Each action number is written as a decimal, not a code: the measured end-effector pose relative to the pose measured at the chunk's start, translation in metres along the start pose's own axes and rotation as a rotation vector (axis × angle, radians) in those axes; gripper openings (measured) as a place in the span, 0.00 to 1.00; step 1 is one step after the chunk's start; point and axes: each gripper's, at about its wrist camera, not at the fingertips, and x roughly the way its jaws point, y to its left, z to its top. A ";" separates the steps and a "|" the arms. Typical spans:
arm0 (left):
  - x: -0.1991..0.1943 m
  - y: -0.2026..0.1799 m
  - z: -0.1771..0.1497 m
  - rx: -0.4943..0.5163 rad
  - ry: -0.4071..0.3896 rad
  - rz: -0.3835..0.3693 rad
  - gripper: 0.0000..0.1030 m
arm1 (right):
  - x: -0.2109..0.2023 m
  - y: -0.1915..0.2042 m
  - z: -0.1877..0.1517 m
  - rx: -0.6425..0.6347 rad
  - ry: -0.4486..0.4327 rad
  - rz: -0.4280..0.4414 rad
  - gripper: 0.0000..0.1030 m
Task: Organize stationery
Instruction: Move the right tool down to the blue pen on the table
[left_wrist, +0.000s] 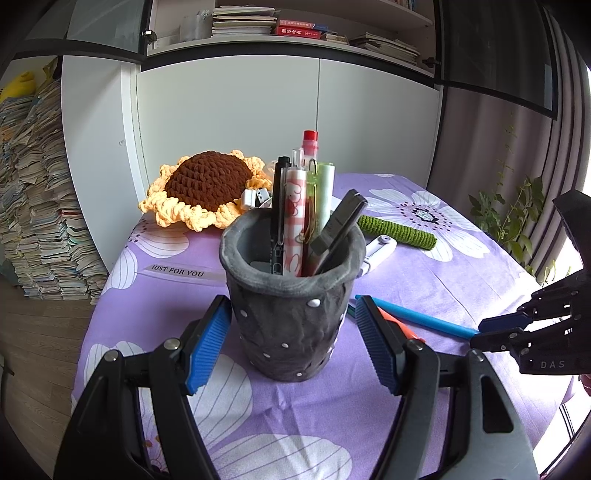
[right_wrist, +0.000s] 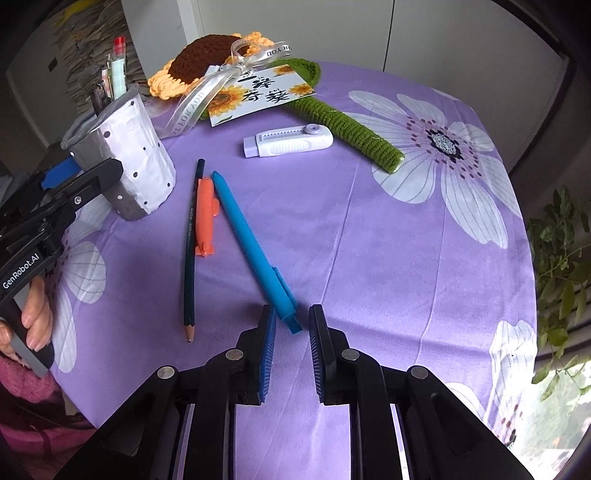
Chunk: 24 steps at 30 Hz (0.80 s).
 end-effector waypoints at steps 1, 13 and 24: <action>0.000 0.000 0.000 0.000 0.000 0.000 0.67 | 0.001 0.000 0.000 -0.005 0.000 -0.002 0.16; 0.000 0.000 0.000 0.000 -0.001 0.000 0.67 | 0.002 -0.022 0.003 0.073 0.001 -0.059 0.16; 0.000 0.000 0.000 0.000 -0.001 0.000 0.67 | 0.000 -0.026 0.002 0.126 0.009 -0.047 0.16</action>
